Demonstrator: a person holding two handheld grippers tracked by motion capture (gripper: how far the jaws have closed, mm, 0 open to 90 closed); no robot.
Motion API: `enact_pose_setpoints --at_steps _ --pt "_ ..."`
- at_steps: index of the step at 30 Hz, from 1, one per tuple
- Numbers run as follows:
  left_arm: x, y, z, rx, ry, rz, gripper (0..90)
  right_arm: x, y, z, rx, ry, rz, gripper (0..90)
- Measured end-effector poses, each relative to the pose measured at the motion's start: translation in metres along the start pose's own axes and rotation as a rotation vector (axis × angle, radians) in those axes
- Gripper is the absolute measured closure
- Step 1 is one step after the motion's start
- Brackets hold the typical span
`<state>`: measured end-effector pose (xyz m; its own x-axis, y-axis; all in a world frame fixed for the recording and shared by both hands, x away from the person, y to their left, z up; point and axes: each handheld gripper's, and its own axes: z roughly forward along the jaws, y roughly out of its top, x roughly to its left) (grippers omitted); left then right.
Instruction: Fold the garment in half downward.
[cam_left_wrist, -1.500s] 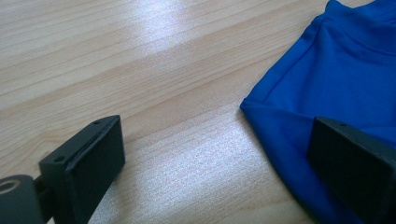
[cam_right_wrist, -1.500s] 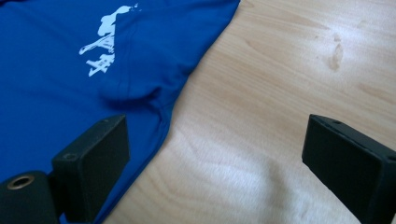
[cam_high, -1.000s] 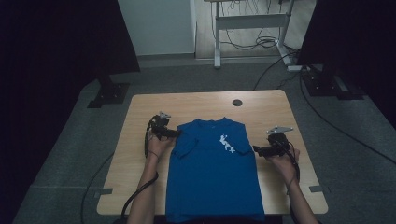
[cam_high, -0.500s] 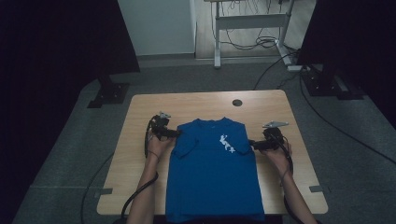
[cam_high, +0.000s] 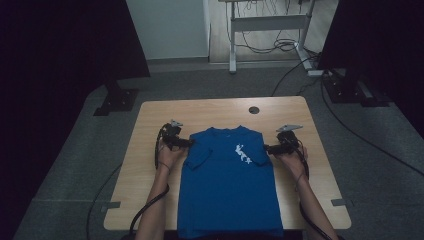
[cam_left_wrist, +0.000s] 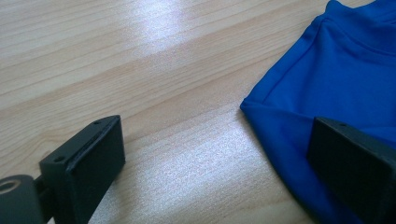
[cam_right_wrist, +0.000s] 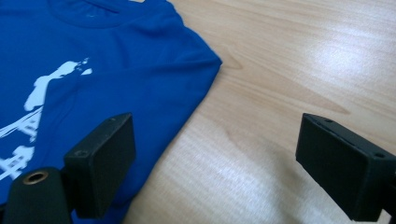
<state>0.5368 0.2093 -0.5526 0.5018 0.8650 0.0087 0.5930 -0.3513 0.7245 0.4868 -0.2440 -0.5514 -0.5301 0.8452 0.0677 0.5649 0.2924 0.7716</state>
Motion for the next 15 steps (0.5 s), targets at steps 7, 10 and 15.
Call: enact_pose_setpoints --at_steps 7,10,15 --pt "0.0 0.0 0.0 0.0 0.0 0.0 4.5 -0.005 0.007 0.01 -0.015 0.004 0.007 14.0" --pt "0.0 0.0 0.0 -0.001 0.0 0.0 4.4 -0.004 0.01 0.014 -0.021 0.016 -0.003 14.7" --pt "0.0 0.0 0.0 0.0 0.0 0.0 4.4 -0.002 0.016 0.024 -0.009 0.018 -0.024 18.2"
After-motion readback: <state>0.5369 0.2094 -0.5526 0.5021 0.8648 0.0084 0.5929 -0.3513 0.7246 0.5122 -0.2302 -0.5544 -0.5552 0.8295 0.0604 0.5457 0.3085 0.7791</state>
